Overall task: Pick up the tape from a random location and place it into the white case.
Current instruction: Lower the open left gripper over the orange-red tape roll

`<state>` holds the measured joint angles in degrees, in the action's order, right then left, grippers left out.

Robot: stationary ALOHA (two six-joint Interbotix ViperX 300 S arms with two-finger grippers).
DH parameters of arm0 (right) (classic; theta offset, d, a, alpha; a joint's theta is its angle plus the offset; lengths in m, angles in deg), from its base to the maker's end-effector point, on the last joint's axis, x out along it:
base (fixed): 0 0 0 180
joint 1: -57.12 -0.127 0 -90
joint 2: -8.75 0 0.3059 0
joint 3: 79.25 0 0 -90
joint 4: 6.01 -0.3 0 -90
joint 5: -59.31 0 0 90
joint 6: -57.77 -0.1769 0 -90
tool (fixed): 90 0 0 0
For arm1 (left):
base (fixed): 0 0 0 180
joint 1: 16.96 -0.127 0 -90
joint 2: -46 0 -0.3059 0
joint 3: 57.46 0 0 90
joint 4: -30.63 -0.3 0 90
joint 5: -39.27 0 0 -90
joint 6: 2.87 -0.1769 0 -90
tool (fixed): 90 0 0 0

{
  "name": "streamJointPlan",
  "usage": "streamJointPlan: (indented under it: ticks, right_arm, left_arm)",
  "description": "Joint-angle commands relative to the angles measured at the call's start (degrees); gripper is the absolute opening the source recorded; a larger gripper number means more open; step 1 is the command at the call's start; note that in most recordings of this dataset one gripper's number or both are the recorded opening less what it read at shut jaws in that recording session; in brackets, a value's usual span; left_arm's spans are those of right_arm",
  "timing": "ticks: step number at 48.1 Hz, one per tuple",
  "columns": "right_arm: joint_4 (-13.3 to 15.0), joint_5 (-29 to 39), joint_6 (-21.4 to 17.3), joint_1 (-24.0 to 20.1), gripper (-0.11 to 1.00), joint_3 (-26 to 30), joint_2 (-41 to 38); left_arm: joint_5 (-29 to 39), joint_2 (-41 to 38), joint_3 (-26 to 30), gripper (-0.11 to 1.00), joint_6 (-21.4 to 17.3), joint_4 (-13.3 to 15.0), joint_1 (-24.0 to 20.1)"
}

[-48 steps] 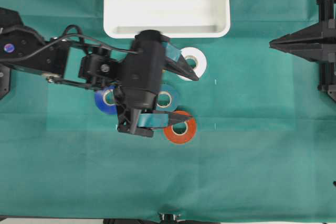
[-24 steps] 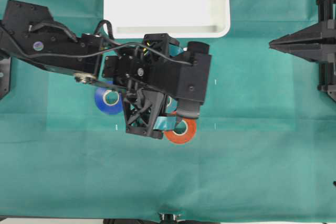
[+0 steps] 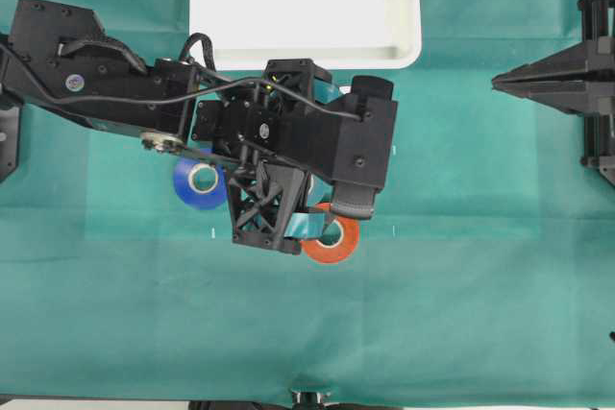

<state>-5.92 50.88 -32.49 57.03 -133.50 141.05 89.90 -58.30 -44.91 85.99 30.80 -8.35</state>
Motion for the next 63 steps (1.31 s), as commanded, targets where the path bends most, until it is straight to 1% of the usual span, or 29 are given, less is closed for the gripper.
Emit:
streamJointPlan:
  ticks: [1, 28, 40, 56, 63]
  right_arm:
    - [-0.2, -0.2, -0.3, -0.2, 0.00, 1.7, -0.4]
    - [-0.2, -0.1, -0.4, -0.3, 0.00, 1.7, -0.4]
    - [-0.2, -0.1, -0.4, -0.3, 0.00, 1.7, -0.5]
    - [-0.1, -0.1, -0.4, -0.2, 0.00, 1.6, -0.7]
    - [0.0, -0.2, -0.4, -0.3, 0.00, 1.5, -0.9]
  left_arm:
    - [-1.0, 1.1, 0.0, 0.96, 0.0, -0.2, 0.0]
    - [-4.2, 0.4, -3.1, 0.96, 0.1, -0.2, 0.0]
    - [-5.7, -1.9, -4.7, 0.96, 0.1, -0.2, 0.0]
    - [-10.2, -4.8, -7.5, 0.96, 0.1, -0.2, -0.4]
    - [-11.2, -6.2, -7.6, 0.96, 0.1, -0.2, -0.5]
